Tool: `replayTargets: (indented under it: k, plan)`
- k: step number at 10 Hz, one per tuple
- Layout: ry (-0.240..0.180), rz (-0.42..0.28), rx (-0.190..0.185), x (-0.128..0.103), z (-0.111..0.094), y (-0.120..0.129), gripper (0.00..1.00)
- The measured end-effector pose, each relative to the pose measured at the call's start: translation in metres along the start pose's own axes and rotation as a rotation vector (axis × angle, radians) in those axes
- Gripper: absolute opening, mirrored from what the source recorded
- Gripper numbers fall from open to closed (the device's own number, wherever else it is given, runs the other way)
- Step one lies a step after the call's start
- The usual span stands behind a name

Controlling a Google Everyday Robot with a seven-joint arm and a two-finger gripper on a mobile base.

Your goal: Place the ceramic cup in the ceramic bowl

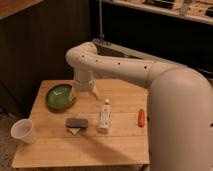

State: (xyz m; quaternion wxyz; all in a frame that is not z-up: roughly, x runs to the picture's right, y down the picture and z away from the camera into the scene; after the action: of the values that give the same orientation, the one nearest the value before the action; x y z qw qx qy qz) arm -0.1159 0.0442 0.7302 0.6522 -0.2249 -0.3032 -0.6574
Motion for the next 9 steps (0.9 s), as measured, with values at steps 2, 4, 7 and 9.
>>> replayTargets:
  k: [2,4,7,9]
  plan:
    - [0.000,0.001,-0.001,-0.001,-0.006,-0.002,0.80]
    - [0.001,0.000,-0.001,-0.002,-0.012,-0.006,0.80]
    - [-0.002,0.005,-0.001,0.000,-0.016,-0.011,0.80]
    - [-0.001,0.002,-0.001,-0.002,-0.019,-0.016,0.80]
